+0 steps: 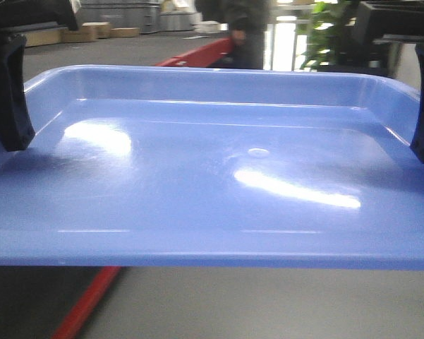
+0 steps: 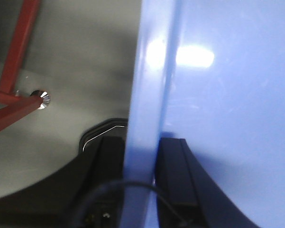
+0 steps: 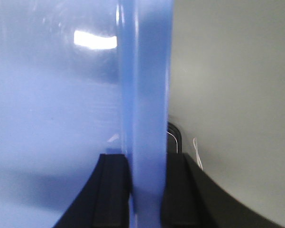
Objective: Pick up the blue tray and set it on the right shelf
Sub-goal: 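Hold the tray level in both grippers while the base drives to the shelf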
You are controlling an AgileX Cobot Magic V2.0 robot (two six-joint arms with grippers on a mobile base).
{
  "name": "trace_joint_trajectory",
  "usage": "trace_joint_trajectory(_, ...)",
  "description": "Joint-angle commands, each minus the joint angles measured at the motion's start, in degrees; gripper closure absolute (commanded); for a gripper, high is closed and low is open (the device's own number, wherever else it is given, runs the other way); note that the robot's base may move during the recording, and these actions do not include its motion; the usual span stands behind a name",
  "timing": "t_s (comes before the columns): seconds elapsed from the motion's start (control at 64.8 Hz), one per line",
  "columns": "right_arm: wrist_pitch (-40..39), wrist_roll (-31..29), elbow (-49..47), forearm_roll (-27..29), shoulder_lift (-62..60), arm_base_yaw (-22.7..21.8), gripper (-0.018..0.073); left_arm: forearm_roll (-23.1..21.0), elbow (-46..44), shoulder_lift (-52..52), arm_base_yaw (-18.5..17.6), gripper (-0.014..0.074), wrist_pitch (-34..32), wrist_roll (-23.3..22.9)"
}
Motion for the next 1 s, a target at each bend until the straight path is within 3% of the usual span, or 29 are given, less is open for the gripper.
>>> trace_joint_trajectory(0.0, -3.83, 0.12, -1.88, 2.98, -1.37, 0.26, 0.0393, -4.52, -1.86, -1.64, -0.59, 0.0523, -4.73, -0.68)
trace_joint_trajectory(0.988, -3.77, 0.12, -1.88, 2.98, -1.37, 0.26, 0.0393, -4.52, -1.86, -1.64, -0.59, 0.0523, -4.73, -0.68)
